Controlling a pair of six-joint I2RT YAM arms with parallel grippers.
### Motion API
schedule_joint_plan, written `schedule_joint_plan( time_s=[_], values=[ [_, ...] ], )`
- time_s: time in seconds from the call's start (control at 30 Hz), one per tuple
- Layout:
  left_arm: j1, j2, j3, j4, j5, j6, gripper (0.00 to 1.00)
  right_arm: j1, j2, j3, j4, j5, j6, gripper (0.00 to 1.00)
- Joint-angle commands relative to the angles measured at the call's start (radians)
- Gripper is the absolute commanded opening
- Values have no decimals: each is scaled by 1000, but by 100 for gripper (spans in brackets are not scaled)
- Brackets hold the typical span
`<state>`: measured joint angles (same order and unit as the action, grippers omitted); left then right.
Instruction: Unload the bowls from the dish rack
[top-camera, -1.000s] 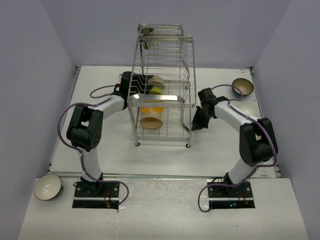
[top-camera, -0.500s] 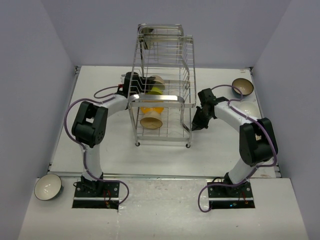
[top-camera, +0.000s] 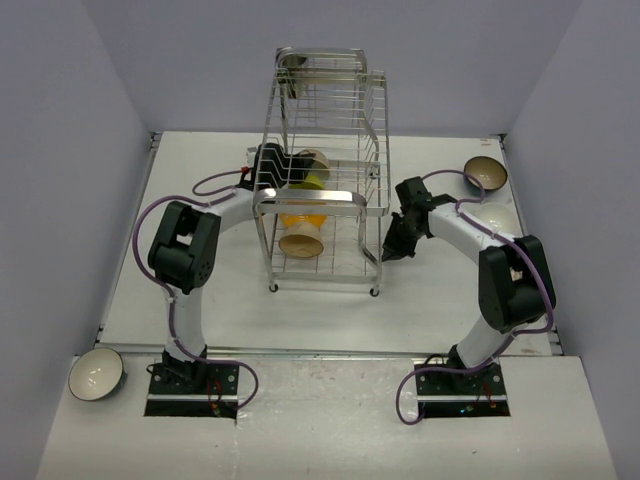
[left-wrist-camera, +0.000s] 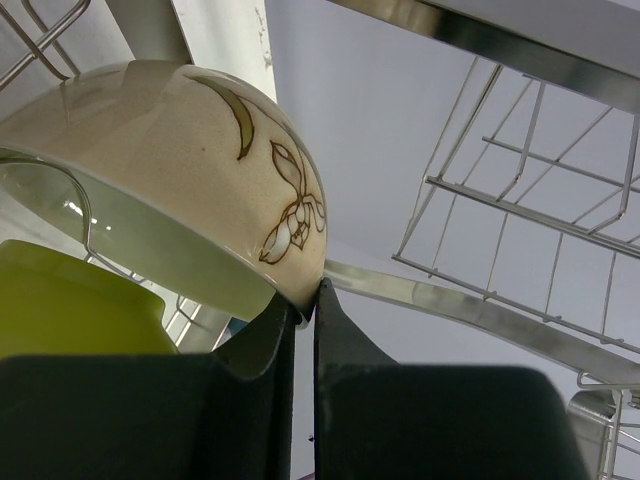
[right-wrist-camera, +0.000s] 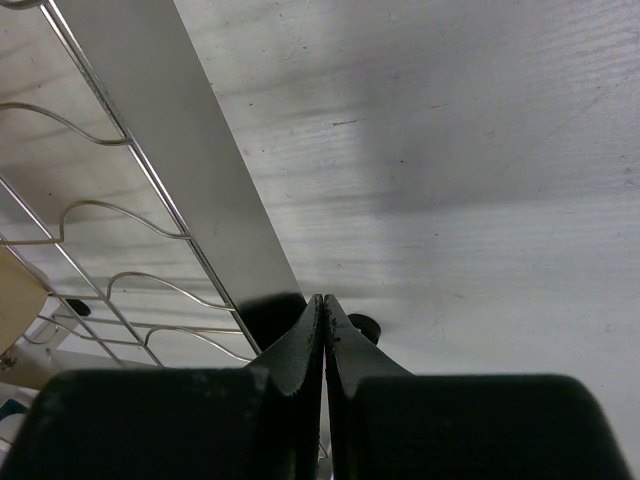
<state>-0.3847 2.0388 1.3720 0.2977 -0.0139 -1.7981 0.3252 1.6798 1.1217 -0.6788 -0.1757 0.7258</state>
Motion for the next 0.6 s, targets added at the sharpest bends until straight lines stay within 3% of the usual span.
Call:
schedule_joint_plan(
  time_s=[0.0,0.23,0.57],
  values=[
    [-3,6,22,0,-17,-10,0,18,-12,9,76,-84,27,0],
    [-11,6,29,92,9,8,0,18,-14,-6,84,-85,26,0],
    [-13,-17,-95,406,55,0,0,17,12,15,90,-62,17,0]
  ],
)
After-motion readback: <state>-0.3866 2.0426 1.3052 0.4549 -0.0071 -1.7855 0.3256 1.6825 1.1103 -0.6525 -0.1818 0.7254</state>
